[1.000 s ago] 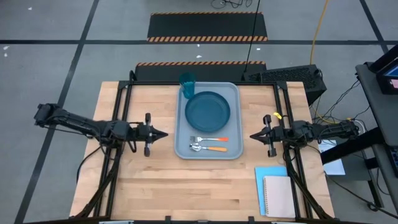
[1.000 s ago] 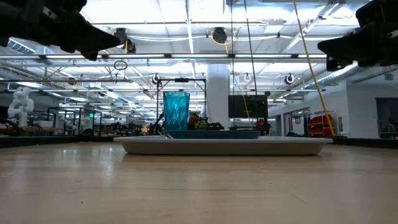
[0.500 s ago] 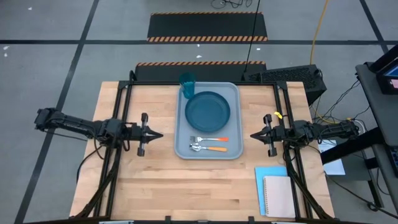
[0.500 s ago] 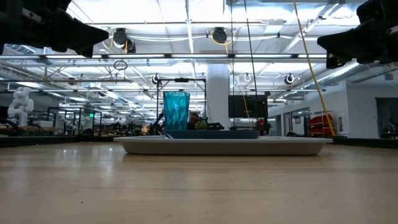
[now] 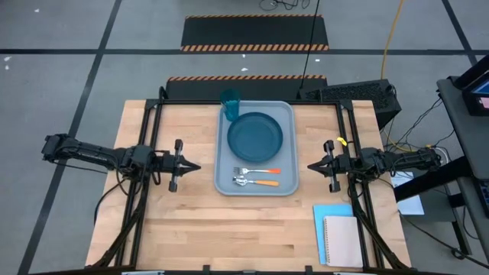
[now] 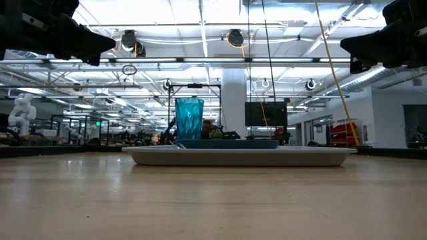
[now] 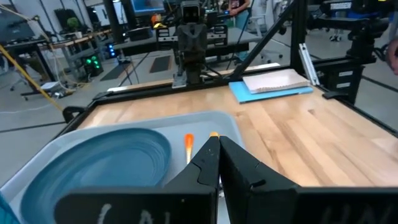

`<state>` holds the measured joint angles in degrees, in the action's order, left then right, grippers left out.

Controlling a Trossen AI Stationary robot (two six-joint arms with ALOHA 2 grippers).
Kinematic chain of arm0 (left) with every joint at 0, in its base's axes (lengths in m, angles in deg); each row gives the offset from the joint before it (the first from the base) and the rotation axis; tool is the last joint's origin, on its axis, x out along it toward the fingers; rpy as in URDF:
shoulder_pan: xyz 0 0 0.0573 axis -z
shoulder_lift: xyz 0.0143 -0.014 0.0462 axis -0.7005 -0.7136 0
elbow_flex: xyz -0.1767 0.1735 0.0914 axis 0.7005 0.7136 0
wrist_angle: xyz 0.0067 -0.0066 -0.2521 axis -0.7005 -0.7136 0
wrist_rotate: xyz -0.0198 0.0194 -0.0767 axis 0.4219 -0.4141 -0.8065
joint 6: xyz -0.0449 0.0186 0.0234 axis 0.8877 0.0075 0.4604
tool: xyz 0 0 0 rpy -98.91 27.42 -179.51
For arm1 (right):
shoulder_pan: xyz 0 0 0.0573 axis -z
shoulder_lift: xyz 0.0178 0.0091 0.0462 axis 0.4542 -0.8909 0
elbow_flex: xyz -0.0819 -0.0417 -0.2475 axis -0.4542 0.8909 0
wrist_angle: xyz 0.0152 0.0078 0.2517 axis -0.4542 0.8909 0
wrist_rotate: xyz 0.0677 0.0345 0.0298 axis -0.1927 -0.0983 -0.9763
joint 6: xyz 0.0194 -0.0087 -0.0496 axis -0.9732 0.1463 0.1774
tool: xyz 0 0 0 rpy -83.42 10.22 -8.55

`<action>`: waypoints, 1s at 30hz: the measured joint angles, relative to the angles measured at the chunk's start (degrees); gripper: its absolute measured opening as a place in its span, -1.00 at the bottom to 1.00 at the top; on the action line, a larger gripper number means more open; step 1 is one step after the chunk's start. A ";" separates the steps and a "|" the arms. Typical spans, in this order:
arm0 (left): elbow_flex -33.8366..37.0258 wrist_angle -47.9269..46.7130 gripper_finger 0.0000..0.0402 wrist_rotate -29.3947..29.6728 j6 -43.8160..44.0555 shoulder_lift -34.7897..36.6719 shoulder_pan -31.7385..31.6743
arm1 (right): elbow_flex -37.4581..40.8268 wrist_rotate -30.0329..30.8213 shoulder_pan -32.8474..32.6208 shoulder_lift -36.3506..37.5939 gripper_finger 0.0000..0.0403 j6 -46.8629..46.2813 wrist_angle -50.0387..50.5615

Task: Pick and place plate/cup/fork/spoon on tray
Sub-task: Return to Home Position

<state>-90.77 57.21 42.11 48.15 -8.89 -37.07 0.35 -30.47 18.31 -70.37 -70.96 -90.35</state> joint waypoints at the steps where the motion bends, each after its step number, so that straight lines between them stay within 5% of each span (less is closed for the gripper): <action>1: 0.00 -0.02 -0.95 -0.23 0.20 0.00 0.00 | 0.00 0.00 -0.01 0.00 -1.00 0.00 0.00; 13: 7.39 4.82 -0.95 -0.36 2.17 5.68 -2.12 | 0.00 -0.02 -0.02 0.00 -1.00 0.00 -0.04; 30: 7.43 -7.10 -0.95 -0.48 0.41 21.69 -7.43 | 0.00 -0.04 -0.02 0.00 -1.00 0.00 0.04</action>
<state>-83.34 50.11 41.63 48.56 12.79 -44.50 0.35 -30.51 18.28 -70.37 -70.96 -90.30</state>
